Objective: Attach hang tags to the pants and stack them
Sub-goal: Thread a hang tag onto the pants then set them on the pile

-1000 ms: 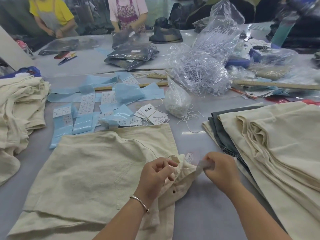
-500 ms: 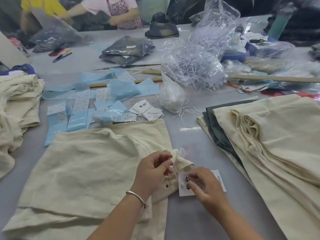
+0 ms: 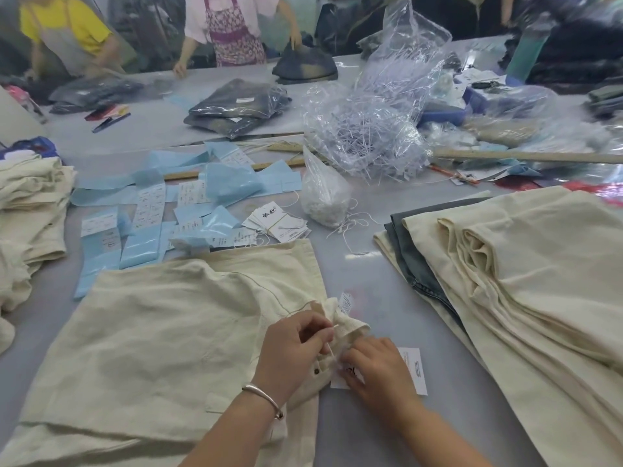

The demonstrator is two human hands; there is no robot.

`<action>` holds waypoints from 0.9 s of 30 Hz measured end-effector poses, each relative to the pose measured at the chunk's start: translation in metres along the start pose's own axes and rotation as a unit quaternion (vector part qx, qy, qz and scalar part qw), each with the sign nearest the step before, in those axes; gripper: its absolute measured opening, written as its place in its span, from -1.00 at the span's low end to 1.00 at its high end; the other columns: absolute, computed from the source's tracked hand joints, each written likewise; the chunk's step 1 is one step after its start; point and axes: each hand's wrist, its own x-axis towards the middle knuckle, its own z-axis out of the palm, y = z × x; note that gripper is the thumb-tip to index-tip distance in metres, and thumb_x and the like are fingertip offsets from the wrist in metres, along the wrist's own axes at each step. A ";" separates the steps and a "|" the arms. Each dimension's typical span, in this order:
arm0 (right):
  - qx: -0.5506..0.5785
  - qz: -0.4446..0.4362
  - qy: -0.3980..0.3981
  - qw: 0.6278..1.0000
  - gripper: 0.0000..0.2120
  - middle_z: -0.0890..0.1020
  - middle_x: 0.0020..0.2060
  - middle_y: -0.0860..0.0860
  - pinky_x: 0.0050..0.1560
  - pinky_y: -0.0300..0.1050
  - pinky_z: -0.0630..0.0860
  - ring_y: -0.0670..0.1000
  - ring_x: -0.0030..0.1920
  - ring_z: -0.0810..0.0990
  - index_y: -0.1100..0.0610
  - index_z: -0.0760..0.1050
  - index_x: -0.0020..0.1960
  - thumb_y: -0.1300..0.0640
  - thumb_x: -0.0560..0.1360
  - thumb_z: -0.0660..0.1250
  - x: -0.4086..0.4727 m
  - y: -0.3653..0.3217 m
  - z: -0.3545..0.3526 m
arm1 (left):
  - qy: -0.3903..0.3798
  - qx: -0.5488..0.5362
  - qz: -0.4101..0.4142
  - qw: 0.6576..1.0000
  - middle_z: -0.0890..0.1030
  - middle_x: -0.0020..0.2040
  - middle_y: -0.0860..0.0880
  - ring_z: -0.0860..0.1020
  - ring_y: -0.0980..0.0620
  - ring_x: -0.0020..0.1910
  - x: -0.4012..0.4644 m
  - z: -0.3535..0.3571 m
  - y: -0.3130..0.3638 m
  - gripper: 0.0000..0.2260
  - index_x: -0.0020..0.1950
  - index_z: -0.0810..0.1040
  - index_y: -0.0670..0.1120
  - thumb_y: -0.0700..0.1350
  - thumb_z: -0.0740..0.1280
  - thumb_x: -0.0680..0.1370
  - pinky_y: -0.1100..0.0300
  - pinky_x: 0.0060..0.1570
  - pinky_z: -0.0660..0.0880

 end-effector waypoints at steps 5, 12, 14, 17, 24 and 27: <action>0.039 -0.010 -0.010 0.999 -0.80 0.58 -0.34 -0.02 -0.25 -0.12 0.40 0.03 -0.30 0.56 0.15 0.55 -0.31 0.29 0.24 0.58 0.004 0.003 -0.002 | -0.013 0.016 0.003 1.000 0.64 -0.36 -0.01 0.59 0.06 -0.40 0.001 0.000 0.002 -0.88 -0.20 0.64 -0.09 -0.29 0.44 0.47 0.13 -0.26 0.55; 0.524 0.368 0.044 0.767 -0.91 0.54 -0.44 0.07 -0.41 -0.23 0.38 -0.05 -0.43 0.42 0.25 0.57 -0.29 0.33 0.38 0.44 0.024 -0.010 -0.030 | -0.020 0.045 0.021 0.999 0.60 -0.38 0.08 0.55 0.08 -0.34 0.000 0.001 0.012 -0.87 -0.21 0.64 0.00 -0.22 0.45 0.47 0.08 -0.18 0.54; 0.594 0.404 0.046 0.694 -0.93 0.53 -0.43 0.10 -0.50 -0.29 0.27 -0.07 -0.49 0.33 0.28 0.57 -0.23 0.37 0.42 0.39 0.029 -0.012 -0.039 | -0.022 0.043 0.031 0.998 0.59 -0.39 0.05 0.51 0.13 -0.38 -0.002 0.002 0.017 -0.88 -0.21 0.64 -0.03 -0.23 0.44 0.48 0.22 -0.26 0.48; 0.664 0.429 0.020 0.612 -0.97 0.56 -0.37 0.11 -0.54 -0.31 0.25 -0.09 -0.51 0.35 0.27 0.54 -0.15 0.35 0.42 0.37 0.036 -0.018 -0.047 | -0.020 0.034 0.034 0.999 0.58 -0.39 0.02 0.49 0.15 -0.40 -0.003 0.002 0.022 -0.89 -0.20 0.64 -0.06 -0.24 0.44 0.48 0.31 -0.31 0.42; 0.710 0.435 -0.022 0.554 -0.92 0.58 -0.35 0.10 -0.49 -0.29 0.35 -0.06 -0.45 0.44 0.20 0.55 -0.21 0.27 0.29 0.41 0.042 -0.026 -0.050 | -0.013 0.028 0.043 0.999 0.60 -0.39 0.08 0.54 0.14 -0.37 -0.006 -0.001 0.025 -0.89 -0.22 0.63 0.03 -0.15 0.44 0.47 0.27 -0.27 0.46; 0.711 0.428 -0.028 0.558 -0.97 0.59 -0.34 0.10 -0.46 -0.28 0.37 -0.06 -0.44 0.46 0.15 0.59 -0.27 0.25 0.30 0.41 0.043 -0.026 -0.051 | -0.009 0.009 0.044 0.999 0.62 -0.38 0.03 0.55 0.08 -0.37 -0.008 -0.001 0.027 -0.97 -0.21 0.62 0.06 -0.06 0.41 0.43 0.23 -0.29 0.49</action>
